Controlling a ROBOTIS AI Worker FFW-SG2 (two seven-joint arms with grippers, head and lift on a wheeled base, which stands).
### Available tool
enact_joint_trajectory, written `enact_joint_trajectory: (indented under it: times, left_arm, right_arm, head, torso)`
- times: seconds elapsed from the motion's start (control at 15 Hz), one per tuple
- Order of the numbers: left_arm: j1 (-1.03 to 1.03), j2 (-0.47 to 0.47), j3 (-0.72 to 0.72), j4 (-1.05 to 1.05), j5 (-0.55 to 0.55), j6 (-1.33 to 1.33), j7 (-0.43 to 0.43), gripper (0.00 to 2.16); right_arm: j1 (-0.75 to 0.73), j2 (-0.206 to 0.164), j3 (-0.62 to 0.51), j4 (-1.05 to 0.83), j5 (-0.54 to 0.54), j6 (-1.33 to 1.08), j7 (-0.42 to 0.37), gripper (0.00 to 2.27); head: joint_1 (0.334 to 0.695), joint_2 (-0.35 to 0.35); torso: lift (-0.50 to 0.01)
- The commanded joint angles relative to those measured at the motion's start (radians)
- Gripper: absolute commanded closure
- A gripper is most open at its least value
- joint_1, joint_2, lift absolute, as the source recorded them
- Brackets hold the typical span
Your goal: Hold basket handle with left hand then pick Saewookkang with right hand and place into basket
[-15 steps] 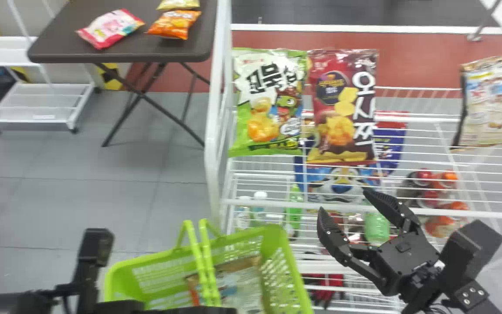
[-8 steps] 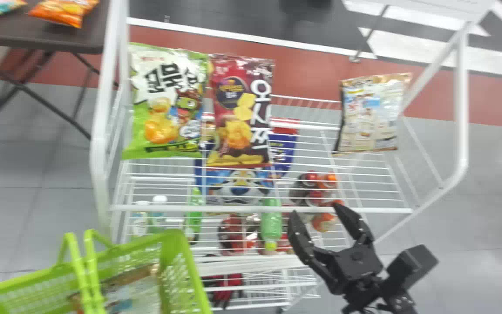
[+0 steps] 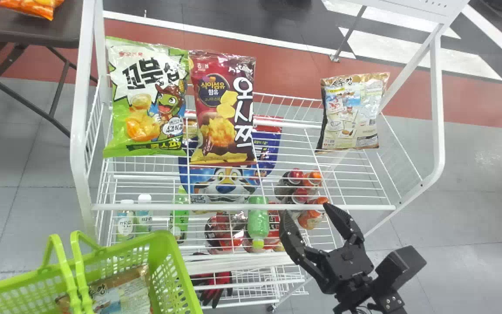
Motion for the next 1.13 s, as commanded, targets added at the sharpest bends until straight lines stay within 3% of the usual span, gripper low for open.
enact_joint_trajectory:
  times: [0.0,1.07]
  left_arm:
    - [0.005,0.000,0.000,-0.007,0.001,0.032,-0.010,2.16]
    - [0.043,-0.016,-0.005,-0.048,-0.014,0.032,-0.010,2.16]
  right_arm:
    - [0.005,0.000,0.000,0.000,-0.002,-0.005,0.000,0.04]
    - [0.038,0.000,-0.011,-0.012,-0.035,-0.042,0.011,0.05]
  head:
    - [0.695,-0.350]
    - [0.695,-0.350]
  torso:
    - [-0.016]
    - [-0.016]
